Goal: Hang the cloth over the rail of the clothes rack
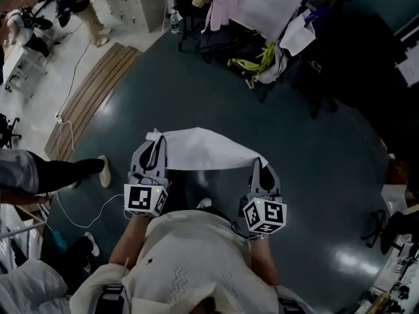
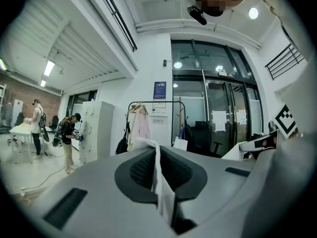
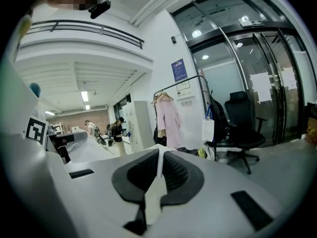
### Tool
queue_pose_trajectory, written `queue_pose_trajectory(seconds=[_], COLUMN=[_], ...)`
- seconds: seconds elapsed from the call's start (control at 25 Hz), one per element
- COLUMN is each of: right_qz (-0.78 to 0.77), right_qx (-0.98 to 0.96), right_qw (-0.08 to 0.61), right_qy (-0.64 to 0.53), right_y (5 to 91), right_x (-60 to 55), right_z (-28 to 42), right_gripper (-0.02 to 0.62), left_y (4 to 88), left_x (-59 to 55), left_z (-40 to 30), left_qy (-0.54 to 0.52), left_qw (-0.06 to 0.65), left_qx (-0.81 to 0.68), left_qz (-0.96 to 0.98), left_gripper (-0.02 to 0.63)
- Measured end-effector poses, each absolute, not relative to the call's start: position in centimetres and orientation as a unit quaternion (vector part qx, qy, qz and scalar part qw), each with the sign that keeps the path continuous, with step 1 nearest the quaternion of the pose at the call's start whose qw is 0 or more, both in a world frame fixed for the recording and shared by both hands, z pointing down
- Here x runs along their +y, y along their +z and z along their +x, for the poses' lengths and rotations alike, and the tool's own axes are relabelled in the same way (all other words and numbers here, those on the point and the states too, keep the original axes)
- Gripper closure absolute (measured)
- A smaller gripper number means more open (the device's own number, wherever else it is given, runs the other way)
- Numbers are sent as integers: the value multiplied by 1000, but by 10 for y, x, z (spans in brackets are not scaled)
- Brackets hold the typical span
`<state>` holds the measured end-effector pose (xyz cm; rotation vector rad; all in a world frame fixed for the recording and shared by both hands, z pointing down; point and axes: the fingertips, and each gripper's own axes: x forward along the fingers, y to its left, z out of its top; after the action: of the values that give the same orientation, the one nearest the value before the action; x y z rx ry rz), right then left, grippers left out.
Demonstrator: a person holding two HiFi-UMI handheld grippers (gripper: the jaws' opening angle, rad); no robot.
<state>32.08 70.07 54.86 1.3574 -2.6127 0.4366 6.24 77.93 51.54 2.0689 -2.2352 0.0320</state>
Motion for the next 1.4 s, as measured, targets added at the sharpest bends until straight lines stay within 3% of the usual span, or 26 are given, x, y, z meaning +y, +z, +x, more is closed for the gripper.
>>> queue_pose_trajectory(seconds=[0.68, 1.08, 1.4], right_qz=[590, 594, 578], right_qx=[-792, -784, -791], right_qw=[73, 99, 93], right_qy=[136, 152, 176], right_y=[526, 547, 568], right_x=[556, 478, 350], right_z=[191, 157, 137], right_gripper=[572, 572, 572], left_y=[498, 524, 539], left_x=[547, 476, 376], left_z=[-99, -132, -148], left_qy=[-30, -15, 8], left_qw=[40, 78, 102], left_qx=[-633, -625, -641], left_qz=[773, 777, 761], left_gripper=[589, 589, 589])
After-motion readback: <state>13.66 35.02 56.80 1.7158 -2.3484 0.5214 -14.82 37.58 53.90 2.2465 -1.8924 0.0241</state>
